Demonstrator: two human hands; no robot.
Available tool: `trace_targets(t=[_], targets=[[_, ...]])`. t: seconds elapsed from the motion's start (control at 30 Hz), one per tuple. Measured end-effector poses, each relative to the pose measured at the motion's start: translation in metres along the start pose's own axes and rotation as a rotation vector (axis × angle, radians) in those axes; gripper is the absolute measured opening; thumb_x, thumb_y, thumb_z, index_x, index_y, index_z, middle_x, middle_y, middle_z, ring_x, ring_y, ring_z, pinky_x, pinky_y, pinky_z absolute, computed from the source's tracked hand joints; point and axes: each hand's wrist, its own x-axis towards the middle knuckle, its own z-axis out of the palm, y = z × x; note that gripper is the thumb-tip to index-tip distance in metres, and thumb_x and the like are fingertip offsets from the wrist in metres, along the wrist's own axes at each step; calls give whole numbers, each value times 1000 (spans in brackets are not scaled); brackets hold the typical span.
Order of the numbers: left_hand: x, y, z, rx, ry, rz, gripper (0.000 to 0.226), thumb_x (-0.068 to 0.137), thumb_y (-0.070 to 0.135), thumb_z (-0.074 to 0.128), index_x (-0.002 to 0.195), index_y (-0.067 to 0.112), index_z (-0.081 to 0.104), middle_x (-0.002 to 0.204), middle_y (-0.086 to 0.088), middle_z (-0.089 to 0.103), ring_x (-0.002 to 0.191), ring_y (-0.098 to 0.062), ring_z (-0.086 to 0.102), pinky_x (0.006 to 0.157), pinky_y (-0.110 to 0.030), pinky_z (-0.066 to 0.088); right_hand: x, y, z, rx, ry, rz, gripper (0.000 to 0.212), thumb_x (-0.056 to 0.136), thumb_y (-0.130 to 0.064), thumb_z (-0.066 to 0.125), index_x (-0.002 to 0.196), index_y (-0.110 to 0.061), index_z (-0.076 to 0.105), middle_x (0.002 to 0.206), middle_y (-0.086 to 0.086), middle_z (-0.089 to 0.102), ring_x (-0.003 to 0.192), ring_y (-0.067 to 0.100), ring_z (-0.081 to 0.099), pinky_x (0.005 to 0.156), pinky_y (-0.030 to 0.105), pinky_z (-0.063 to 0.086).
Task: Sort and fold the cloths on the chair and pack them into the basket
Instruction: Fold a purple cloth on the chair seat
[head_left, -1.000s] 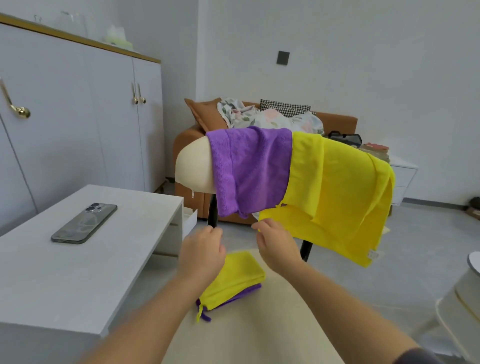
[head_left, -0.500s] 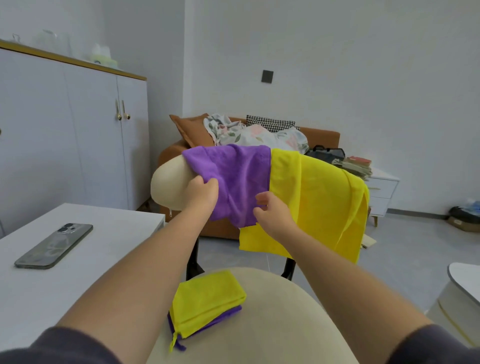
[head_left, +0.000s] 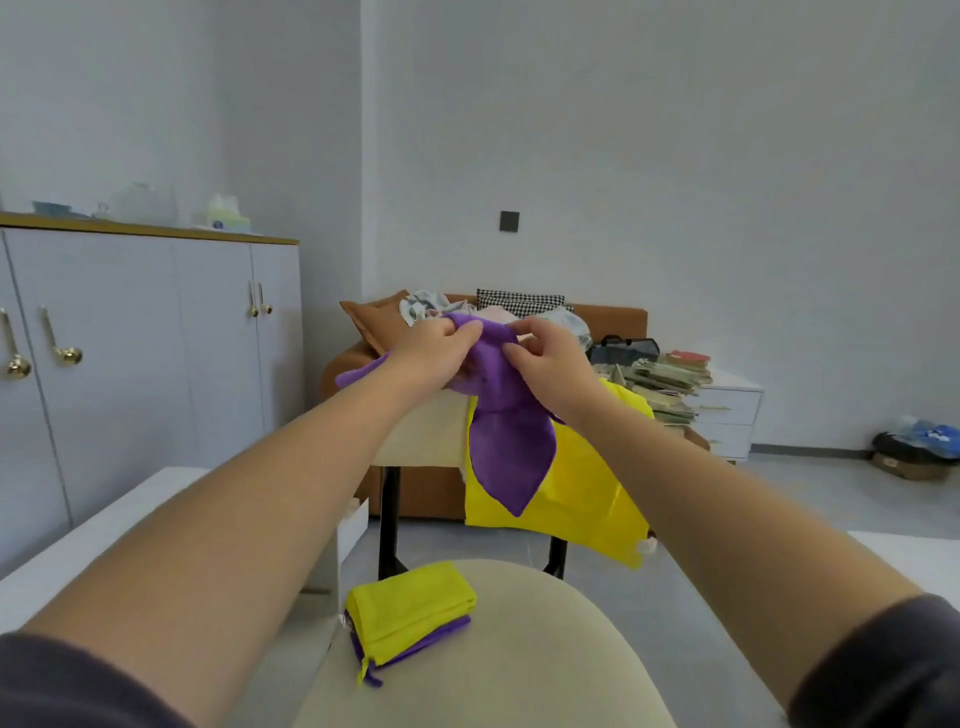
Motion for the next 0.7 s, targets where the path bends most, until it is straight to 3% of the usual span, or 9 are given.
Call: trace_targets(t=[0.07,0.13,0.17,0.23,0.27,0.37,0.47,0.6,0.7], targets=[[-7,17,-10,386,142,89,42,96,44,42,62,21,53,74,-4,63,72,-24,61,72,-34,50,-5,-20,-21,-41,1,-15,15,92,-8,52,92,-20,60,81,5,66,68,14,57,69,27,45],[-17,33,-19,525,246,214,24,89,40,53,72,23,52,79,4,59,81,-21,57,75,-34,46,-11,-37,-39,-31,-34,-15,21,92,-6,51,85,-25,59,80,5,64,68,13,52,71,28,43],[-21,41,-21,470,187,247,8,86,29,58,85,22,55,89,5,60,86,-18,56,79,-33,46,-14,-45,-48,-28,-68,-22,25,91,-5,51,82,-27,59,79,5,64,70,14,52,72,28,42],[-28,58,-22,297,-58,243,31,84,9,56,114,17,54,113,3,58,102,-12,55,86,-26,45,-20,-59,-63,-52,-133,-56,28,92,-4,50,81,-28,60,78,1,63,74,12,52,75,25,42],[-33,66,-22,191,-177,201,37,85,3,53,119,15,53,117,1,58,105,-11,54,85,-23,46,-23,-65,-70,-78,-150,-72,28,92,-5,50,82,-29,61,77,-2,64,75,11,53,76,24,43],[-50,84,-19,67,-318,158,23,86,0,54,103,14,59,95,-1,63,86,-13,57,75,-21,49,-33,-80,-90,-112,-157,-96,22,94,-4,50,88,-19,65,78,-1,64,71,6,53,71,13,42],[-61,89,-12,69,-327,166,5,85,7,61,87,11,60,79,2,56,72,-9,53,61,-14,47,-40,-83,-104,-157,-140,-101,19,90,-2,55,89,-16,68,83,5,67,75,11,56,76,21,46],[-65,87,1,164,-272,188,17,77,19,67,68,17,52,81,-5,60,80,-15,51,72,-30,46,-48,-78,-114,-276,-128,-97,17,86,-2,59,92,-12,72,87,6,69,84,16,61,89,36,49],[-69,86,6,277,-228,201,23,81,25,67,68,11,54,74,-3,54,71,-15,48,64,-30,38,-57,-74,-119,-342,-70,-110,14,86,-5,62,92,-10,73,90,6,70,88,21,64,88,34,50]])
